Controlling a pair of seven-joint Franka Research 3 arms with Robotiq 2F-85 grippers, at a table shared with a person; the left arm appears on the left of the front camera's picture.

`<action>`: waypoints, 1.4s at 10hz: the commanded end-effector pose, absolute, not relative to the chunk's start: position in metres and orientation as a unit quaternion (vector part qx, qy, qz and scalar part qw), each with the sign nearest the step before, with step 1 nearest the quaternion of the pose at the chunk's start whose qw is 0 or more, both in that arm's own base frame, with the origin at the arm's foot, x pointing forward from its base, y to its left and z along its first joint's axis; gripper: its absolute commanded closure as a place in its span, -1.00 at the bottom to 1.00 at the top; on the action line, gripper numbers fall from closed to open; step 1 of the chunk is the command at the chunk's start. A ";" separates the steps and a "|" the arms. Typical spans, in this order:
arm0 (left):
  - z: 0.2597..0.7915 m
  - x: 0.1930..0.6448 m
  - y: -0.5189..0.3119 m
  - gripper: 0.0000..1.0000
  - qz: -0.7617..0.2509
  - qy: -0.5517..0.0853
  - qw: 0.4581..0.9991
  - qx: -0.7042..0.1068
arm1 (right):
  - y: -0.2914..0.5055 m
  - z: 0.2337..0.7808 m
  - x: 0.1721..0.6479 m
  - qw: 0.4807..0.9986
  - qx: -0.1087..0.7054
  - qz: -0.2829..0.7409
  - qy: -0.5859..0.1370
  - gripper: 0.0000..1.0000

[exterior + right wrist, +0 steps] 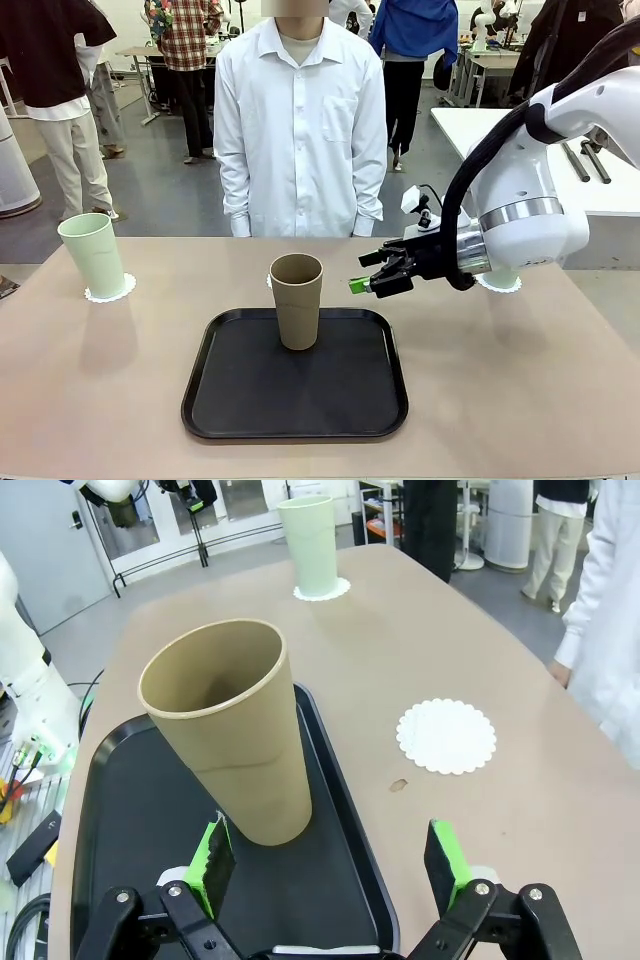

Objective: Place coasters on the table and set cups on them.
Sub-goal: Take one Reusable plastic cup from the Flat Tray and place it on a coaster set by the human.

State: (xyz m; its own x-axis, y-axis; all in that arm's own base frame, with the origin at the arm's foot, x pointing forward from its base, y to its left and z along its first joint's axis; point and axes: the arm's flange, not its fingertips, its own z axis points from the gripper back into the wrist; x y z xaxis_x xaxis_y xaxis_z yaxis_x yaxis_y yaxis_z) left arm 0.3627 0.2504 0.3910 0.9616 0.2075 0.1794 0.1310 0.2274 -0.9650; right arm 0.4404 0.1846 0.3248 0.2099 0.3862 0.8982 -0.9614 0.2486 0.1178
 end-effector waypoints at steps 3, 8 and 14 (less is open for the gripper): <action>0.393 0.361 0.250 -1.00 0.025 -0.141 0.771 -0.621 | 0.184 0.325 0.441 0.686 0.367 0.491 -0.393 -1.00; 0.393 0.361 0.250 -1.00 0.025 -0.141 0.771 -0.621 | 0.201 0.291 0.432 0.664 0.411 0.461 -0.420 -1.00; 0.393 0.361 0.250 -1.00 0.025 -0.141 0.771 -0.621 | 0.209 0.265 0.416 0.592 0.454 0.475 -0.466 -1.00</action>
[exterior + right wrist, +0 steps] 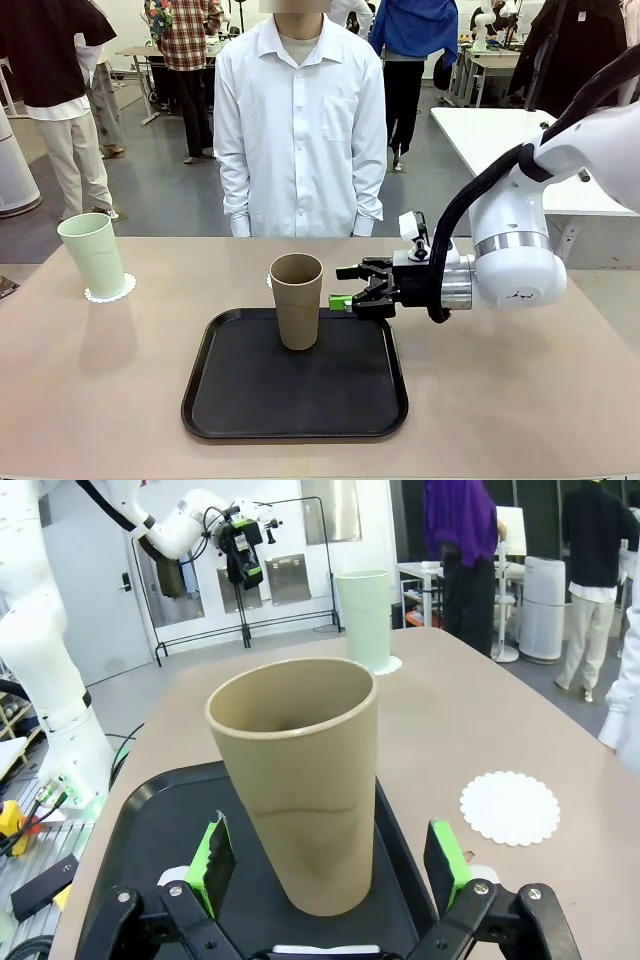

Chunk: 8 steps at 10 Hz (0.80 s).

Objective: Place coasters on the table and set cups on them.
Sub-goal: Take one Reusable plastic cup from the Flat Tray and place it on a coaster set by the human.

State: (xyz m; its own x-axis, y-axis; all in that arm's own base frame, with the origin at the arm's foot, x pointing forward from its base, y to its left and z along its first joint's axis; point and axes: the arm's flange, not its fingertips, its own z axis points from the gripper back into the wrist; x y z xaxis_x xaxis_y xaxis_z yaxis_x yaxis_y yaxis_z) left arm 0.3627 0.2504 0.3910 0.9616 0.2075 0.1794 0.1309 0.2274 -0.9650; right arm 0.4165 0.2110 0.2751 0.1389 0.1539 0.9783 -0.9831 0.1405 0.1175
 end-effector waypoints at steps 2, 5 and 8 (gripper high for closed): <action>0.393 0.361 0.250 -1.00 0.025 -0.141 0.771 -0.621 | 0.215 0.261 0.415 0.575 0.466 0.485 -0.466 -1.00; 0.393 0.361 0.250 -1.00 0.025 -0.141 0.771 -0.621 | 0.229 0.249 0.421 0.571 0.470 0.501 -0.450 -1.00; 0.393 0.361 0.250 -1.00 0.025 -0.141 0.771 -0.621 | 0.232 0.234 0.428 0.584 0.463 0.499 -0.442 -1.00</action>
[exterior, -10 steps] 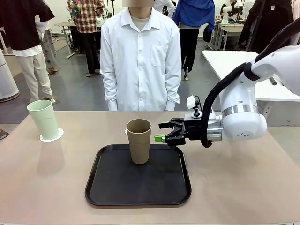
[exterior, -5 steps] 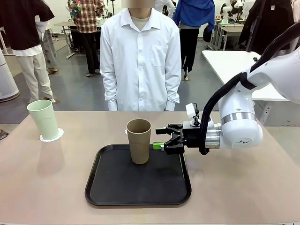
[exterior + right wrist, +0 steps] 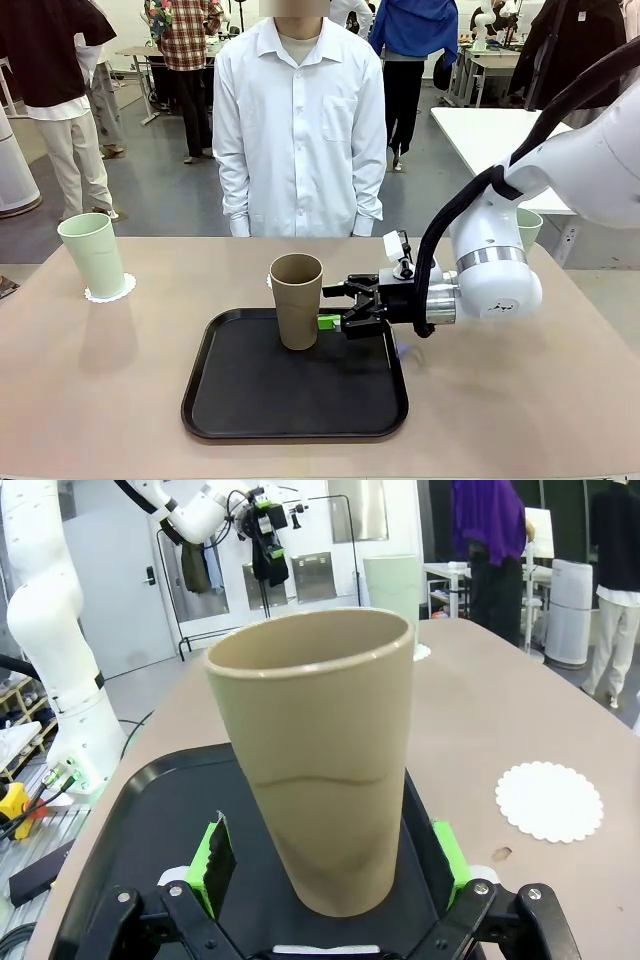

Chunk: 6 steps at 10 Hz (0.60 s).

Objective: Place coasters on the table and set cups on them.
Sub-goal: Take one Reusable plastic cup from the Flat Tray and place it on a coaster set by the human.

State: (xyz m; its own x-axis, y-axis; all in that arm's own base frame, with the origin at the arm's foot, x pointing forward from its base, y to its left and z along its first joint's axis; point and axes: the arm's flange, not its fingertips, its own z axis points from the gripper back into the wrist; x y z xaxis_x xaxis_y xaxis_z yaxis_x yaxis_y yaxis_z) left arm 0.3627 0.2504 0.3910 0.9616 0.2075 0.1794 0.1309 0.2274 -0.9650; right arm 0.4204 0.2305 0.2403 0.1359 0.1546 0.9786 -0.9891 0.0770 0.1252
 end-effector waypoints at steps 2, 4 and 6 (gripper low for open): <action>0.393 0.361 0.250 -1.00 0.025 -0.141 0.771 -0.621 | 0.236 0.229 0.430 0.588 0.463 0.499 -0.437 -1.00; 0.393 0.361 0.250 -1.00 0.025 -0.141 0.771 -0.621 | 0.241 0.226 0.430 0.587 0.466 0.502 -0.431 -1.00; 0.393 0.361 0.250 -1.00 0.025 -0.141 0.771 -0.621 | 0.248 0.222 0.431 0.588 0.468 0.507 -0.423 -1.00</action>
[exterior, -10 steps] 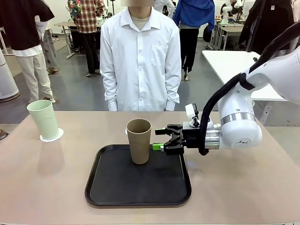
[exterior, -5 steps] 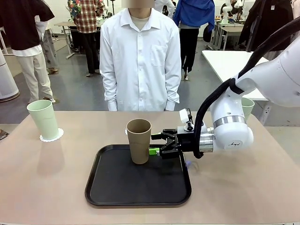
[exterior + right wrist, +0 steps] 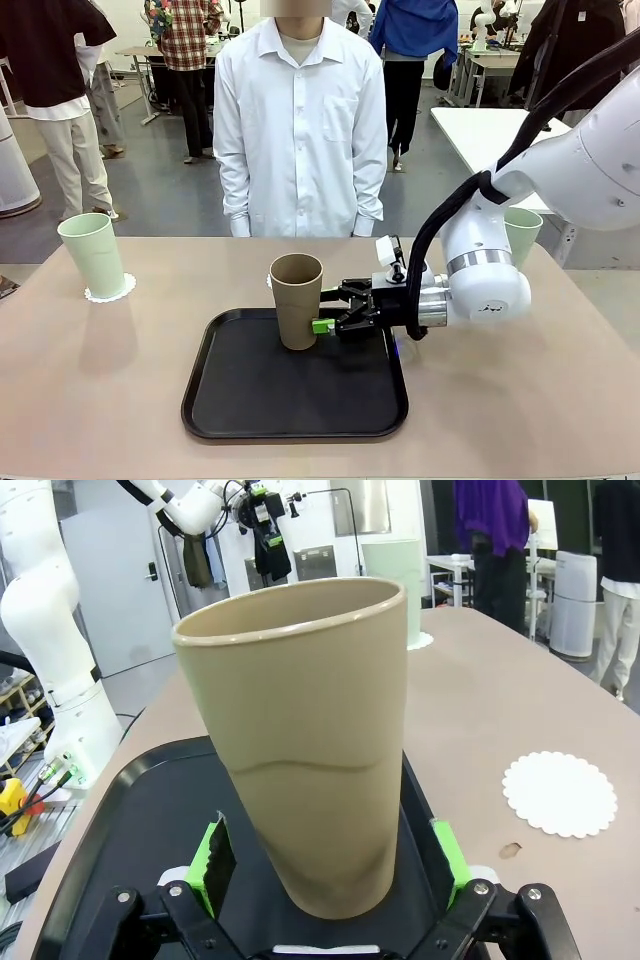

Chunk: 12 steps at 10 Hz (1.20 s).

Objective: Place coasters on the table and set cups on them.
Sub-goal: Take one Reusable plastic cup from the Flat Tray and place it on a coaster set by the human.

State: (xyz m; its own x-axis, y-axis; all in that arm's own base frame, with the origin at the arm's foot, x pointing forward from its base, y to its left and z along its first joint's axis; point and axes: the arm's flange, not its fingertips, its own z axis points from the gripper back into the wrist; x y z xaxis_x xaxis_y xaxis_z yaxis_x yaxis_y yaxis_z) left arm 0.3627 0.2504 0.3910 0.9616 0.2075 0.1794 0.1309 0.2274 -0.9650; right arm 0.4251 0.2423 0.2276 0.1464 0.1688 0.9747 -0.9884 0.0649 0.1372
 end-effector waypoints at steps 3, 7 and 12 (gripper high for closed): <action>0.393 0.361 0.250 -1.00 0.025 -0.141 0.771 -0.621 | 0.259 0.217 0.434 0.587 0.467 0.515 -0.414 -1.00; 0.393 0.361 0.250 -1.00 0.025 -0.141 0.771 -0.621 | 0.273 0.214 0.439 0.585 0.466 0.523 -0.409 -1.00; 0.393 0.361 0.250 -1.00 0.025 -0.141 0.771 -0.621 | 0.289 0.219 0.435 0.576 0.467 0.537 -0.402 -1.00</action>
State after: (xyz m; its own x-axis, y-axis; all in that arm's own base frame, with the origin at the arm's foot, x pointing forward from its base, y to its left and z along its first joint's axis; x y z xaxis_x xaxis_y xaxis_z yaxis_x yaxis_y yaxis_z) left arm 0.3627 0.2504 0.3910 0.9616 0.2075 0.1794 0.1309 0.2274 -0.9650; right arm 0.4302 0.2832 0.2190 0.1177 0.2121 0.9701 -0.9929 0.0101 0.1183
